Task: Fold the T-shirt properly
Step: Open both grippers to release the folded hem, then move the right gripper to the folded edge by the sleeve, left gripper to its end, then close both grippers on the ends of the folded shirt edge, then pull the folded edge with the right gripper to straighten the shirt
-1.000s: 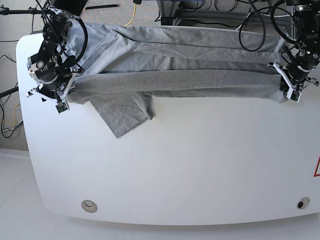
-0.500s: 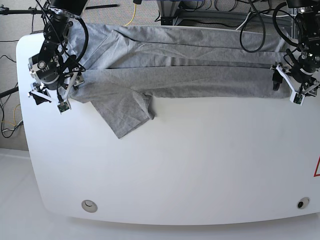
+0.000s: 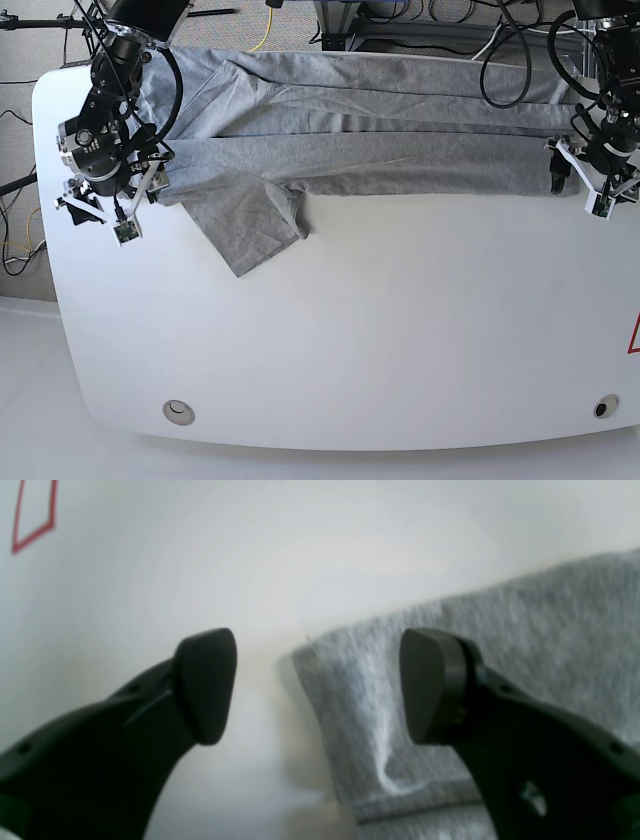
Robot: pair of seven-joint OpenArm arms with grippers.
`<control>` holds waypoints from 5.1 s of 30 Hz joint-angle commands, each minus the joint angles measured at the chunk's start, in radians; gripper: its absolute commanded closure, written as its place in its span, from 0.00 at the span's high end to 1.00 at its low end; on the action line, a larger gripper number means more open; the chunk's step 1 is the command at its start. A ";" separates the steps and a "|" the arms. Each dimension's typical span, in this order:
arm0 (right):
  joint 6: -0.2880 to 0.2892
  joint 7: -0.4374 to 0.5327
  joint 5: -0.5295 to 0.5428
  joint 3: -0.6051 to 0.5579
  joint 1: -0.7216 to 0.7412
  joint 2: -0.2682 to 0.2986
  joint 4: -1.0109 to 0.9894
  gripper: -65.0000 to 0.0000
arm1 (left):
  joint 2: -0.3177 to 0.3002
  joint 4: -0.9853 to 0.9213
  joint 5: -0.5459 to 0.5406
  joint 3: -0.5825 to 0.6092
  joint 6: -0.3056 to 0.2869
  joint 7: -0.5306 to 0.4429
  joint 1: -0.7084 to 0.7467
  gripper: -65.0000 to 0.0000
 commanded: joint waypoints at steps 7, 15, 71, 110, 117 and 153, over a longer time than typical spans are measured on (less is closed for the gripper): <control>-0.005 0.001 0.036 -0.014 0.006 -0.054 -0.012 0.77 | -0.009 0.039 -0.019 -0.018 0.001 -0.034 -0.003 0.38; -0.005 0.077 0.033 -0.031 0.012 -0.109 -0.125 0.75 | -0.006 0.055 -0.017 0.000 -0.005 -0.042 -0.006 0.42; -0.005 0.099 0.071 -0.037 0.261 -0.153 -0.581 0.08 | 0.052 0.003 -0.016 0.029 -0.010 -0.074 0.020 0.17; -0.005 -0.106 0.326 -0.075 -0.049 -0.123 -0.066 0.05 | 0.055 0.003 -0.049 0.014 -0.028 -0.075 0.025 0.12; -0.005 -0.120 0.315 -0.082 -0.076 -0.133 -0.029 0.03 | 0.062 0.003 -0.053 0.010 -0.028 -0.093 0.027 0.08; -0.005 -0.123 0.468 -0.156 -0.139 -0.050 -0.027 0.15 | 0.069 0.036 -0.032 0.025 -0.008 -0.043 0.048 0.29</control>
